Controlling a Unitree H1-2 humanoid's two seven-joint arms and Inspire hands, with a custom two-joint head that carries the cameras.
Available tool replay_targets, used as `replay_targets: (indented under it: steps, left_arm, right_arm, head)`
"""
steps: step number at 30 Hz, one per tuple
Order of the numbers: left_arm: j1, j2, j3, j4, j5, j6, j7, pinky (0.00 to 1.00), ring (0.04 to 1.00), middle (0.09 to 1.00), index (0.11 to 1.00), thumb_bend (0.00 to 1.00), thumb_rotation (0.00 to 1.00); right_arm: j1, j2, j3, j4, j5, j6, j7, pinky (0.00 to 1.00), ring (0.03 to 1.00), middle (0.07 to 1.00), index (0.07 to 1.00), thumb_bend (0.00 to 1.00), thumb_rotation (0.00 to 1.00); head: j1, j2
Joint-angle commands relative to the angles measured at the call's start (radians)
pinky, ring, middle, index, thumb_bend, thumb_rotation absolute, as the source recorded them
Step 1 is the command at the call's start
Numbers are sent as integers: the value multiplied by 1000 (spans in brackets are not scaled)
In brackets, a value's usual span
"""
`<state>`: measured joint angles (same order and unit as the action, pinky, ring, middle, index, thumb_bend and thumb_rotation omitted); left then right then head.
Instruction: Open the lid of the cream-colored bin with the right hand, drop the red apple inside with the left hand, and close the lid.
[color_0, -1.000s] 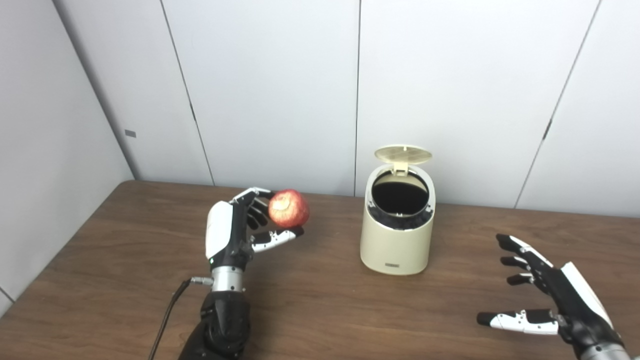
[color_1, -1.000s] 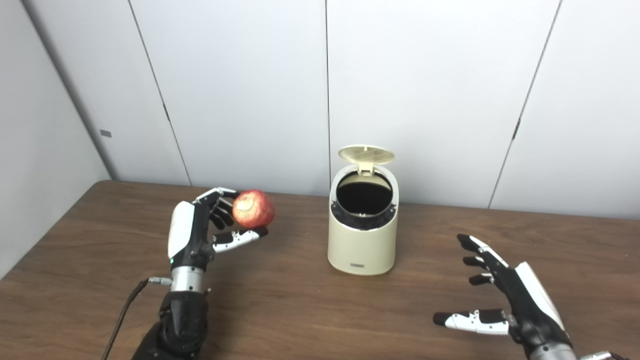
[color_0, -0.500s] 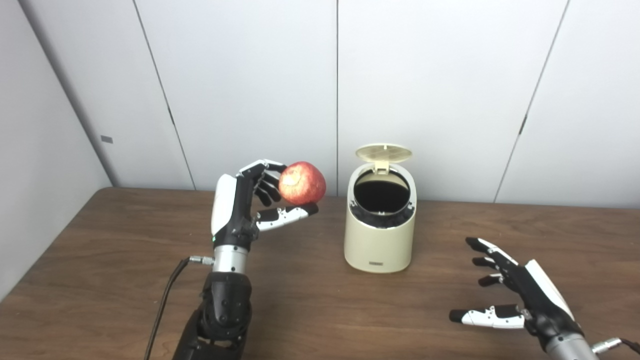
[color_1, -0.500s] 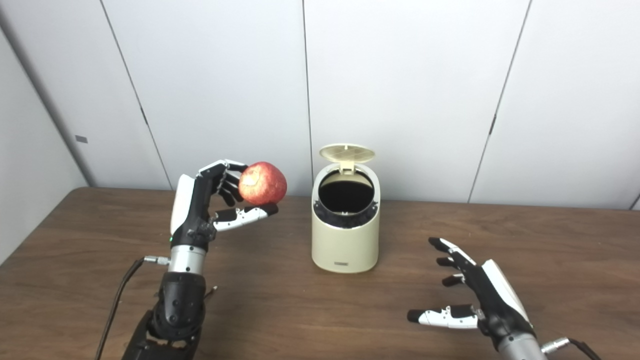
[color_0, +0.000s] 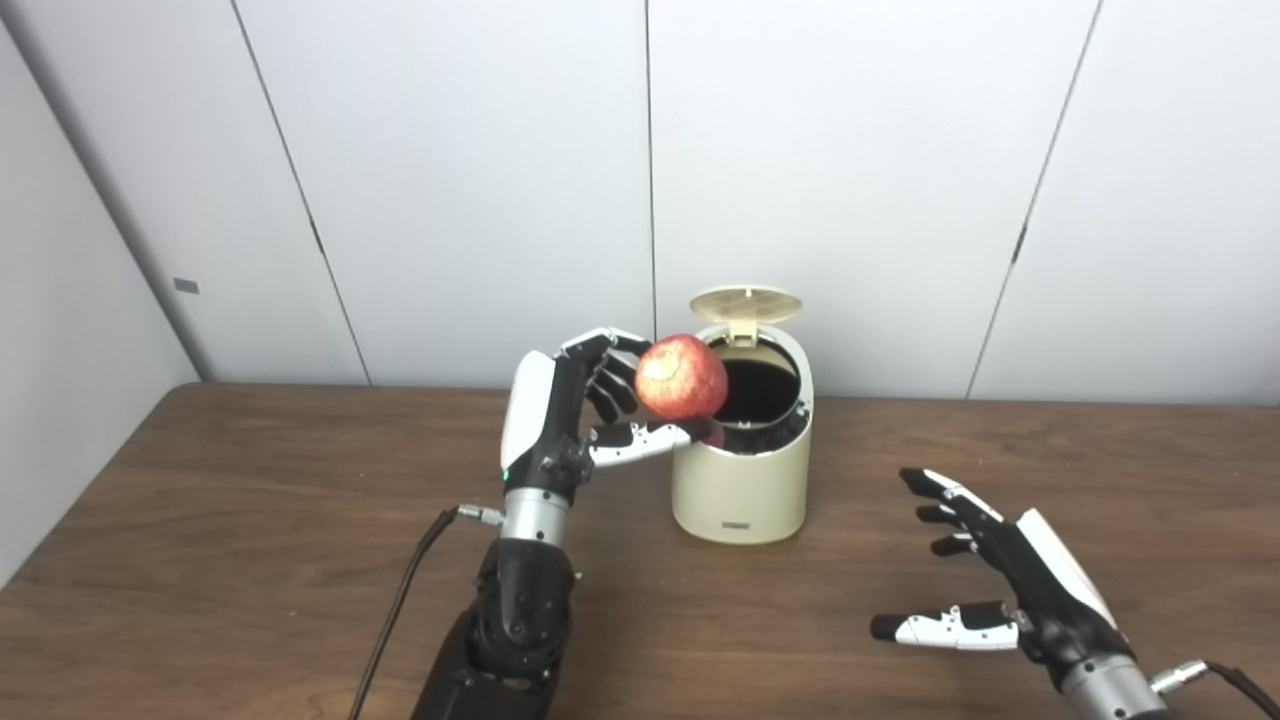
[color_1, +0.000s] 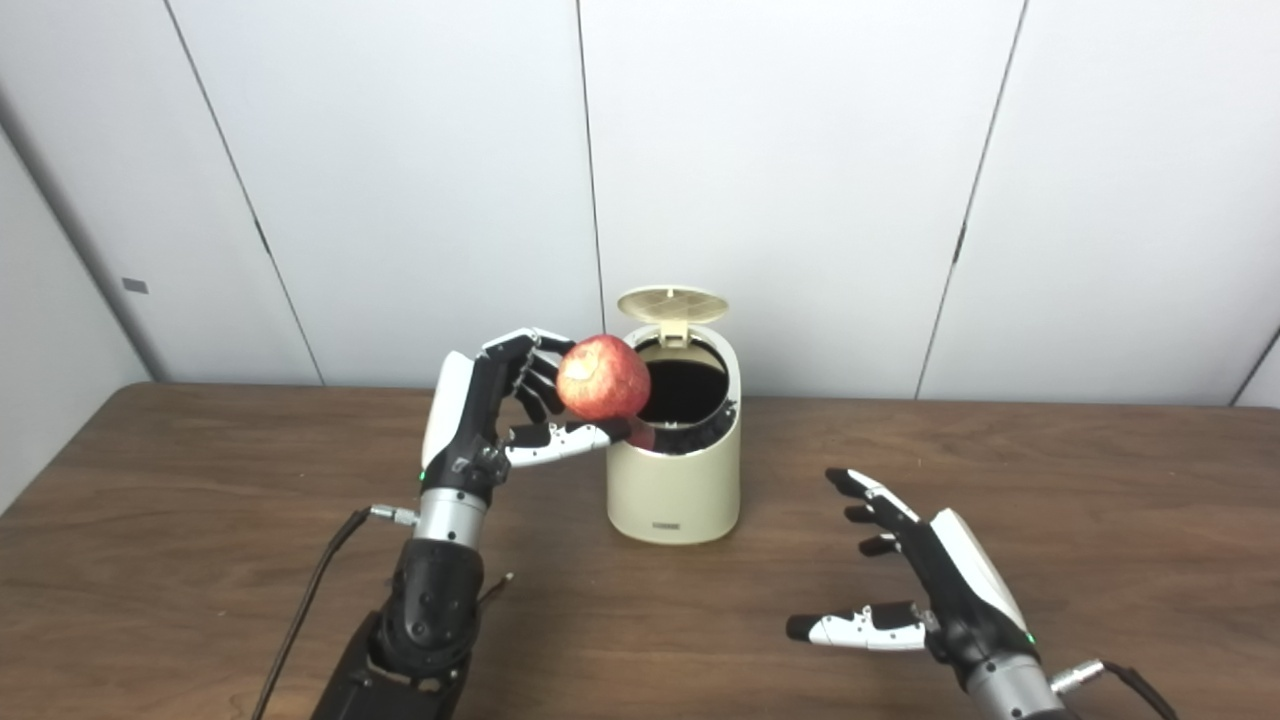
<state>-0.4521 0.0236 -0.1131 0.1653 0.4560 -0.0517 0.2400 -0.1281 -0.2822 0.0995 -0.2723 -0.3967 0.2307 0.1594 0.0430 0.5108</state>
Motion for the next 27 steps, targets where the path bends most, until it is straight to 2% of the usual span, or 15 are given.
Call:
replay_targets:
  steps: [1,9,15,21,23,26,27]
  left_arm:
    - [-67,-12,-7,-1,19,-35,31,300,373,436,512,521,0]
    - [-98,-36,-22,89,29,-59,68,310,389,439,513,522,0]
    - [-123,-38,-24,144,35,-87,103,278,363,432,517,520,0]
    - [-140,-42,-27,156,64,-61,129,261,353,433,505,523,0]
    - [-147,-42,-31,159,79,-40,131,286,388,447,503,524,0]
    - [-155,-30,-47,163,105,-1,112,380,486,470,518,522,0]
    - [-156,-26,-52,167,111,5,108,425,528,557,614,725,76]
  right_arm:
    - [-29,4,-7,-38,-2,-23,-17,703,836,898,877,783,210]
    - [-26,14,-5,-58,-11,-10,-13,701,838,900,876,785,208]
    - [-24,19,-7,-62,-20,-14,-14,687,829,892,872,786,203]
    - [-18,25,-6,-63,-19,-16,-13,706,834,890,875,780,188]
    - [-17,25,-6,-64,-17,-18,-13,709,835,890,877,780,192]
    - [-14,25,-7,-66,-17,-21,-14,714,837,889,877,779,196]
    - [-13,25,-7,-67,-17,-22,-14,713,837,887,875,779,197]
  head:
    - [-2,2]
    - [-13,3]
    - [-15,2]
    - [-21,4]
    - [-21,4]
    - [-21,5]
    - [-22,6]
